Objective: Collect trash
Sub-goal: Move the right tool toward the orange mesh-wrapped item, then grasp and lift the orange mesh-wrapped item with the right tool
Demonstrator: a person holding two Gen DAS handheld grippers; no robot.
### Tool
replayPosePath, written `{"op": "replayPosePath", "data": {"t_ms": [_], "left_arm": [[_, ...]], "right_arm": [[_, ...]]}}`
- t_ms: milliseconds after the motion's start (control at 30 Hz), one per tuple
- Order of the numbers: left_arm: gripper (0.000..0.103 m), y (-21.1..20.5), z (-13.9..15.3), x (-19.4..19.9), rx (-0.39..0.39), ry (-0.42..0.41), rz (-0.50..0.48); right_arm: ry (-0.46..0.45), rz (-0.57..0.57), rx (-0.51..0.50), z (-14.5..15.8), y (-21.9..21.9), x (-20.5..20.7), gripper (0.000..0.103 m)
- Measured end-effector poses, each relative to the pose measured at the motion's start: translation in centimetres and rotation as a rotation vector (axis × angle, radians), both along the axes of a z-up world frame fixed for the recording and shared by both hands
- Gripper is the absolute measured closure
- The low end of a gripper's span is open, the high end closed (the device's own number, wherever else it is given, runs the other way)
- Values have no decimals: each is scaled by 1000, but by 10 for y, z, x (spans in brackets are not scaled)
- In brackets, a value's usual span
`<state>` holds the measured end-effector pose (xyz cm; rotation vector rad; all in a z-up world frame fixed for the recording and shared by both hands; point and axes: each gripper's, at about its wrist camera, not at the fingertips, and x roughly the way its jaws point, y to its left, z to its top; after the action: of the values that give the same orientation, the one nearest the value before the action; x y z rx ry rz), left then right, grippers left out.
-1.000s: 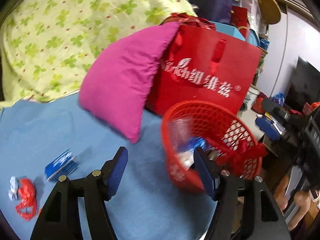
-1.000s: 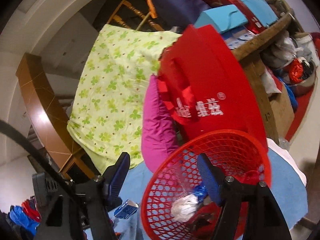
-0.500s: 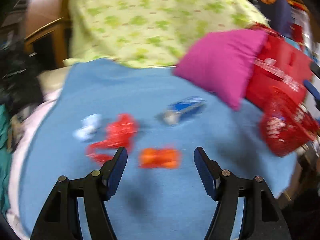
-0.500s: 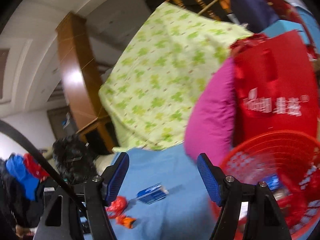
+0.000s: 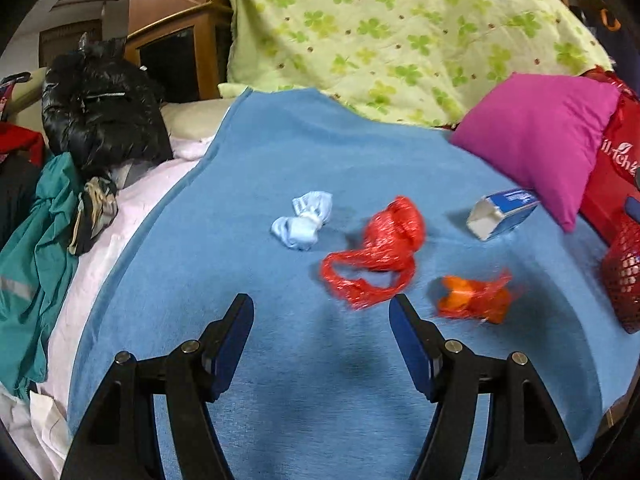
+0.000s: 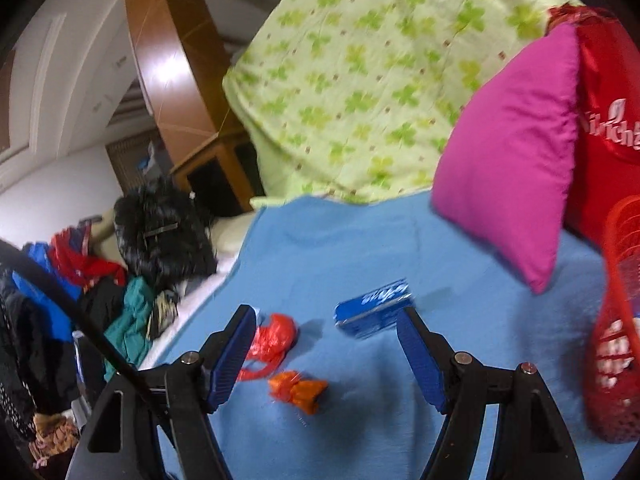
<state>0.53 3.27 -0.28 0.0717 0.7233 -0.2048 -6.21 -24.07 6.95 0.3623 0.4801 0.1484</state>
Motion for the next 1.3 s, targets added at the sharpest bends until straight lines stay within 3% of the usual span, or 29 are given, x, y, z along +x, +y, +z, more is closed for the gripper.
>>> {"op": "replayPosePath", "data": {"t_ms": [300, 1300], "left_arm": [[32, 1, -2, -3, 59, -10, 14], [32, 16, 0, -2, 62, -1, 42]], "right_arm": [[60, 55, -33, -18, 38, 23, 27], [274, 101, -103, -78, 87, 89, 27]]}}
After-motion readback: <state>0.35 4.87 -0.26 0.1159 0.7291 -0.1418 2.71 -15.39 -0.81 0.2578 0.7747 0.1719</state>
